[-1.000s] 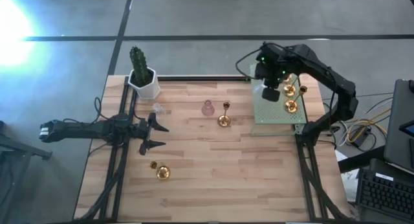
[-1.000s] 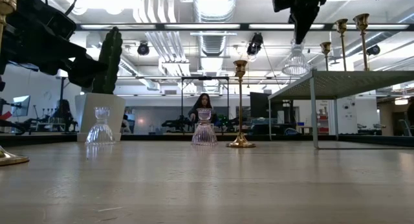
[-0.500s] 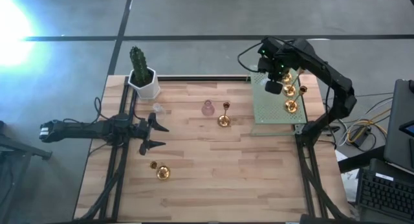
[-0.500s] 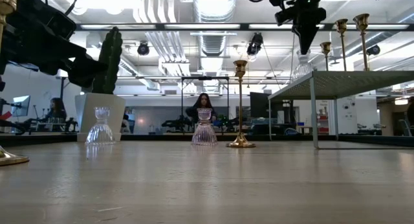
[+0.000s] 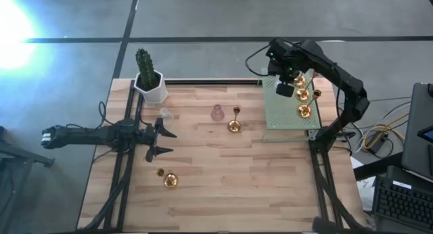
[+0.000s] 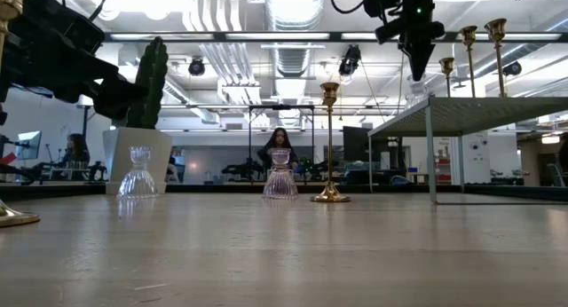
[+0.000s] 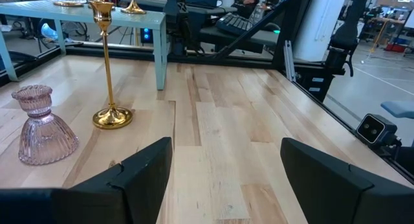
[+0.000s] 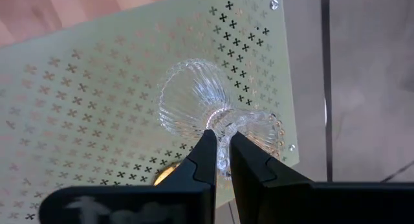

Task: Pick & Place candle stick holders
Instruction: Put the bottom transparent glass candle holder on the shelf, then put the top gold candle holder on the shelf

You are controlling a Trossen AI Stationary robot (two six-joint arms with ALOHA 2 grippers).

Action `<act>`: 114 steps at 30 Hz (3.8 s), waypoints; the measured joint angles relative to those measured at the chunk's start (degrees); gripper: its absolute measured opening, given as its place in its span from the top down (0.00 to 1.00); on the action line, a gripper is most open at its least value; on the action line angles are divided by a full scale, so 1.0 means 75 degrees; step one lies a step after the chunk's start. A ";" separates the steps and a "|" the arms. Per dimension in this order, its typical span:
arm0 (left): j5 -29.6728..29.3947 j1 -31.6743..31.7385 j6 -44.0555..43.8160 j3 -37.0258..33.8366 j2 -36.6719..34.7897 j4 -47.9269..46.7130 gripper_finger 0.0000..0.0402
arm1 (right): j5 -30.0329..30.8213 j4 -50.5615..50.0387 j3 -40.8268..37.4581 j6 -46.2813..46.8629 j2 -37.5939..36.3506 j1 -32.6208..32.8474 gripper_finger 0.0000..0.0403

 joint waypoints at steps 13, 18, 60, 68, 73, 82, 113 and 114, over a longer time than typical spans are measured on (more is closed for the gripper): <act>0.0000 0.0000 0.0000 0.0002 0.0000 0.0002 0.27 | -0.0565 0.0133 0.0293 0.0106 0.0486 -0.0623 0.96; 0.0000 0.0000 -0.0003 0.0000 -0.0002 0.0000 0.27 | -0.0252 0.0168 0.0744 0.0071 0.0749 -0.0604 0.96; 0.0000 0.0000 0.0000 0.0000 -0.0003 0.0003 0.27 | -0.0173 0.0261 0.0970 0.0728 0.1167 -0.0962 0.96; 0.0000 0.0000 0.0000 0.0001 -0.0001 0.0000 0.27 | -0.0176 0.0208 0.0970 0.0850 0.1167 -0.0962 0.96; 0.0000 0.0000 -0.0003 0.0000 -0.0001 0.0003 0.27 | -0.0176 0.0003 0.0968 0.0878 0.1167 -0.0962 0.95; 0.0000 0.0000 -0.0001 0.0000 -0.0001 0.0002 0.27 | -0.0179 0.0019 0.0968 0.0878 0.1167 -0.0962 0.93; 0.0000 0.0000 -0.0001 0.0000 -0.0002 0.0001 0.27 | -0.0182 0.0019 0.0968 0.1193 0.0791 -0.0936 0.40; 0.0000 0.0000 -0.0003 0.0003 0.0000 0.0003 0.27 | -0.0185 0.0019 0.0968 0.1193 0.0752 -0.0925 0.39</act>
